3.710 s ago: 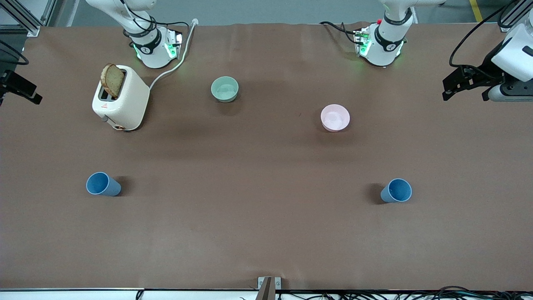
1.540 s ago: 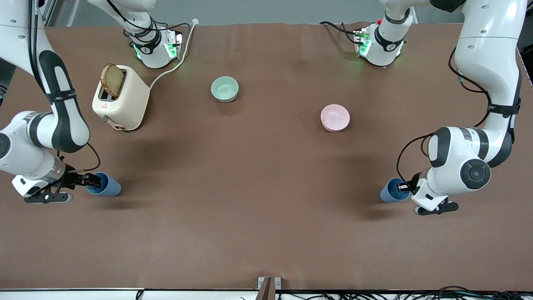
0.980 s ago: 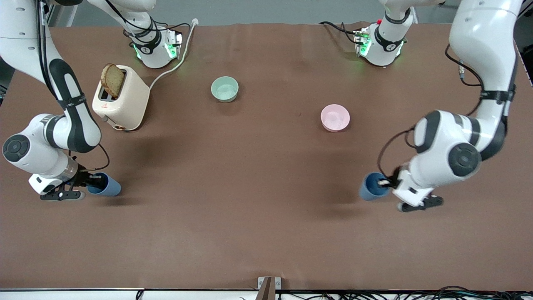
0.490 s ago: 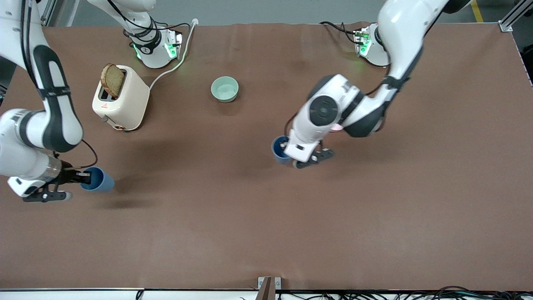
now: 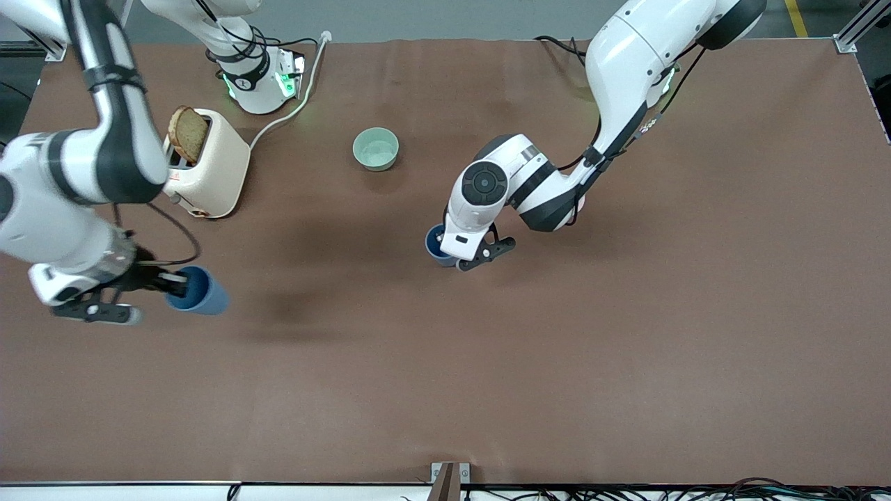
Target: Stack blue cups with both arms
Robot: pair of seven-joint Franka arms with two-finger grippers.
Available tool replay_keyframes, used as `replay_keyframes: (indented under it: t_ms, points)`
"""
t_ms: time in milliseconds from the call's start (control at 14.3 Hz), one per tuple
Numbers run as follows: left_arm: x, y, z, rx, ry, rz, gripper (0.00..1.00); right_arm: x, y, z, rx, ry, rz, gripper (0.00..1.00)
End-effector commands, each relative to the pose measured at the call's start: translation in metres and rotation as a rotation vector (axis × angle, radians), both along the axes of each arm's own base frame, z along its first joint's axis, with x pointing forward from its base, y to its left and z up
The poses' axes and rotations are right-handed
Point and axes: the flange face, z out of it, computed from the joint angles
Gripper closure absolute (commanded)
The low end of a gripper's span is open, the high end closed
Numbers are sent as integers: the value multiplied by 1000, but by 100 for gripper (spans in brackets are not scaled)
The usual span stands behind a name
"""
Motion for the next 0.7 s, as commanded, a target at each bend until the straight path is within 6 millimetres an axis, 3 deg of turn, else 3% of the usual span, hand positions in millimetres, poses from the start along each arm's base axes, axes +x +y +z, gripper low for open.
replay_keyframes:
  t_ms: [0,140,210,280,420,490,560,630]
  points:
    - [5,-5,7,1,-25,6,0,-21,88,7,50,14,-91,98]
    - [31,6,53,-30,-84,40,0,-46,160,13,88,27,-144,98]
    - [54,29,87,-26,-114,77,0,-61,198,18,106,31,-160,98]
    - [73,56,125,-16,-143,110,0,-75,227,25,120,36,-176,98]
    - [99,119,191,19,-187,128,0,-103,287,14,129,71,-183,98]
    - [103,152,229,44,-221,99,0,-113,308,8,133,88,-170,98]
    - [107,185,257,66,-240,79,0,-125,335,-9,142,104,-154,98]
    - [106,219,286,97,-249,62,0,-132,356,-14,152,95,-155,98]
